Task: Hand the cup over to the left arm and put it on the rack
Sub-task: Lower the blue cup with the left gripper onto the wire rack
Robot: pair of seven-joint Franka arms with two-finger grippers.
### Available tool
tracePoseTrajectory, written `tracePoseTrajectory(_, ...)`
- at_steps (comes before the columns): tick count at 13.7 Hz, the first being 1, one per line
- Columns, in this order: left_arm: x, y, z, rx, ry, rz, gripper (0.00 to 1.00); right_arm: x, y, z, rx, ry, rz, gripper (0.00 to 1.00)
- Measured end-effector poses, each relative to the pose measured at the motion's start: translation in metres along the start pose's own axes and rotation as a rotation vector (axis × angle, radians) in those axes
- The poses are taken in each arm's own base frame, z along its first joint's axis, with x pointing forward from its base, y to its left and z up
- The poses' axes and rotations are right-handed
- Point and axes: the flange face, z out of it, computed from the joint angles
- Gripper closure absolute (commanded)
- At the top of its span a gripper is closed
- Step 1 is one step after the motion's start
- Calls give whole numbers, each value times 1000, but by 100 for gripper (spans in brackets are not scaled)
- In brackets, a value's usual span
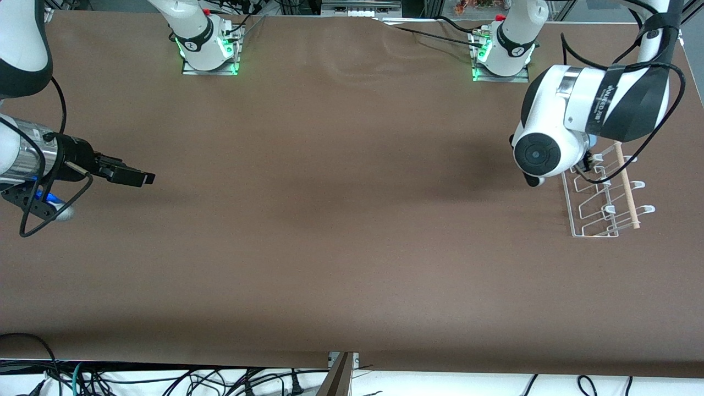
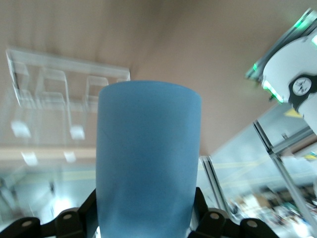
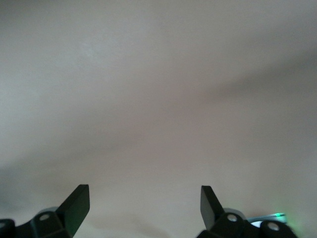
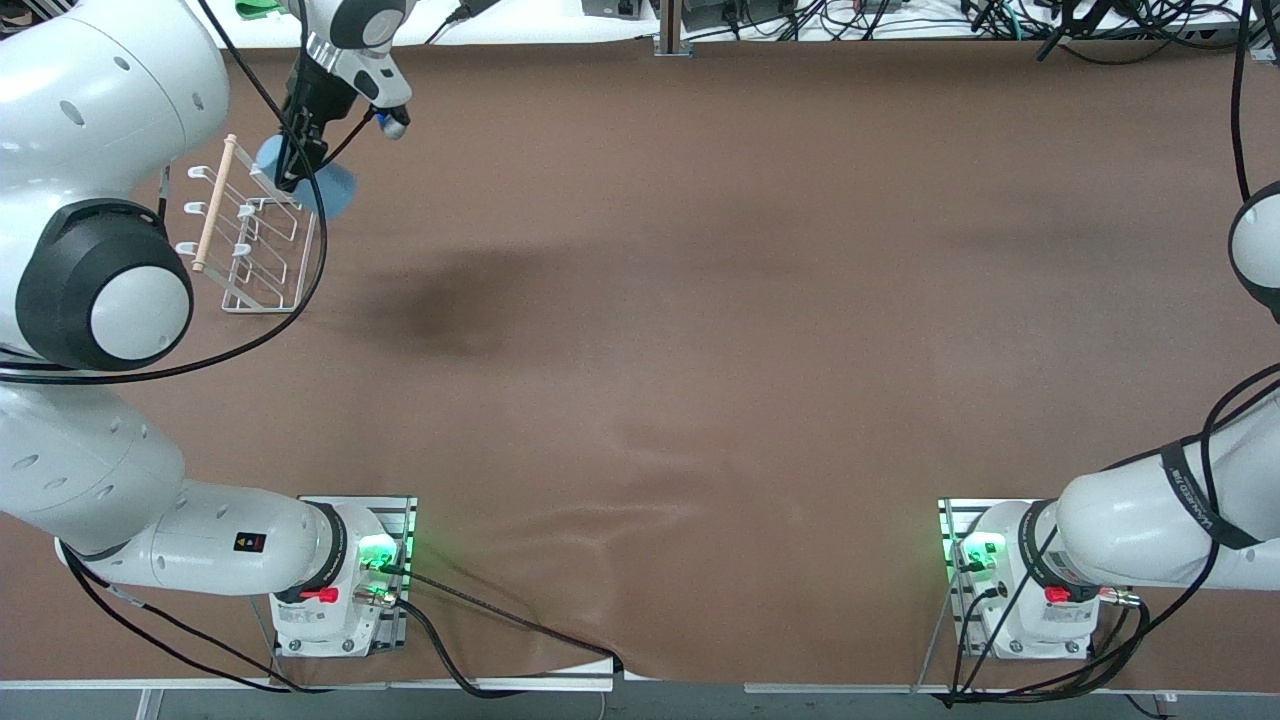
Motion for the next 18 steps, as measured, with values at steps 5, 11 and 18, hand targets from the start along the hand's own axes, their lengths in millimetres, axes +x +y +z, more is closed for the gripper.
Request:
tracePoseTrajectory(5, 29, -23, 75, 50, -311, -106, 100, -30, 24, 19, -78, 106, -144, 1)
tracePoseTrajectory(11, 47, -25, 127, 82, -377, -171, 100, -63, 59, 37, -175, 165, -371, 1)
tracePoseTrajectory(18, 59, -29, 159, 138, -356, -211, 99, -56, 79, 28, -173, 170, -421, 1)
